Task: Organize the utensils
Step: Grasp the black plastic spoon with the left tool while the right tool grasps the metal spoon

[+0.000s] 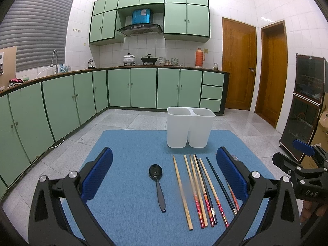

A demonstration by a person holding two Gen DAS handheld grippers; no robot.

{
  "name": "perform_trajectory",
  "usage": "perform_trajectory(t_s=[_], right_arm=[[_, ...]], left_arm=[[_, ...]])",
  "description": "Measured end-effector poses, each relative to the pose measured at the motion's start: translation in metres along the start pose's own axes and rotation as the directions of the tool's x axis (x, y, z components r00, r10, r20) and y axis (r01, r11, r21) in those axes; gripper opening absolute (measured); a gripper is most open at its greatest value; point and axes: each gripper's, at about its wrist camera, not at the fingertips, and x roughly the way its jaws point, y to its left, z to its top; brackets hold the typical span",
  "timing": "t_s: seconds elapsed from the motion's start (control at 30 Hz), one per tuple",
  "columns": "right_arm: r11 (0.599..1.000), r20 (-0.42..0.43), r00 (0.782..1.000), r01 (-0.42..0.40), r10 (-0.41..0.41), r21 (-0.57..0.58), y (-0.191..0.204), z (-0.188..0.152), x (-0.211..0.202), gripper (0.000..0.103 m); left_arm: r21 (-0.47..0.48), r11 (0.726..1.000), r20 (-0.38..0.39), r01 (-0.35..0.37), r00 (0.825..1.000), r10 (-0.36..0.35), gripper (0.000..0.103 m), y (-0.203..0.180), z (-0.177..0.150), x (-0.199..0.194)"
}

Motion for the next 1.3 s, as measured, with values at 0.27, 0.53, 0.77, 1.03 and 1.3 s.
perform_trajectory(t_s=[0.27, 0.53, 0.77, 1.03, 1.3], right_arm=[[1.0, -0.053, 0.998, 0.025, -0.026, -0.002, -0.01, -0.002, 0.013, 0.097], [0.997, -0.2, 0.979, 0.052, -0.04, 0.06, -0.047, 0.006, 0.061, 0.087], [0.993, -0.354, 0.935, 0.036, 0.006, 0.112, -0.068, 0.005, 0.12, 0.069], [0.989, -0.486, 0.872, 0.013, 0.062, 0.148, -0.073, -0.008, 0.178, 0.057], [0.985, -0.561, 0.824, 0.028, 0.073, 0.17, -0.078, -0.016, 0.207, 0.047]], left_arm=[[0.011, 0.999, -0.07, -0.03, 0.997, 0.031, 0.098, 0.011, 0.0, 0.022], [-0.029, 0.998, -0.275, -0.048, 0.961, 0.038, 0.098, 0.037, 0.004, 0.091], [-0.008, 0.999, -0.408, -0.036, 0.912, 0.03, 0.098, 0.029, -0.006, 0.151], [-0.051, 0.998, -0.547, -0.033, 0.837, 0.0, 0.079, 0.024, -0.026, 0.196], [-0.061, 0.998, -0.607, -0.035, 0.795, -0.009, 0.074, 0.024, -0.037, 0.213]])
